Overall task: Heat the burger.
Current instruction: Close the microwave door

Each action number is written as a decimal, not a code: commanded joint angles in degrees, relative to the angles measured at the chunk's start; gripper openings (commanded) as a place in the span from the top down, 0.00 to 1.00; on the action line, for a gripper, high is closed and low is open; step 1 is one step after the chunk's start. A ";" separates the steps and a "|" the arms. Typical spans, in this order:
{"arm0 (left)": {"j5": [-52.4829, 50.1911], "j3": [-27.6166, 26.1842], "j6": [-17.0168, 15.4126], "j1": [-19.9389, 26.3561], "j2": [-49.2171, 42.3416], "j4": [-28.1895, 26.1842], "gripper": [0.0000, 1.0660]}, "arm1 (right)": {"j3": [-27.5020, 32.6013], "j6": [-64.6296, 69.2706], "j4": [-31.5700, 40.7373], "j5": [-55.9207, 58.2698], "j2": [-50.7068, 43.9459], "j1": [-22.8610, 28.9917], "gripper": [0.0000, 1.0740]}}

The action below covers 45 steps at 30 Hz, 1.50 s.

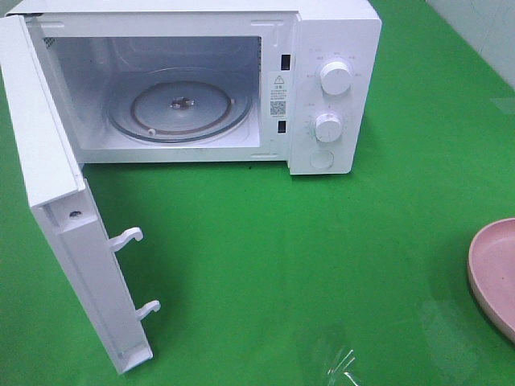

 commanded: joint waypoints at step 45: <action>-48.24 11.23 -4.81 0.06 19.54 6.76 1.00 | 0.11 -0.52 0.23 -0.92 -1.60 -0.23 0.38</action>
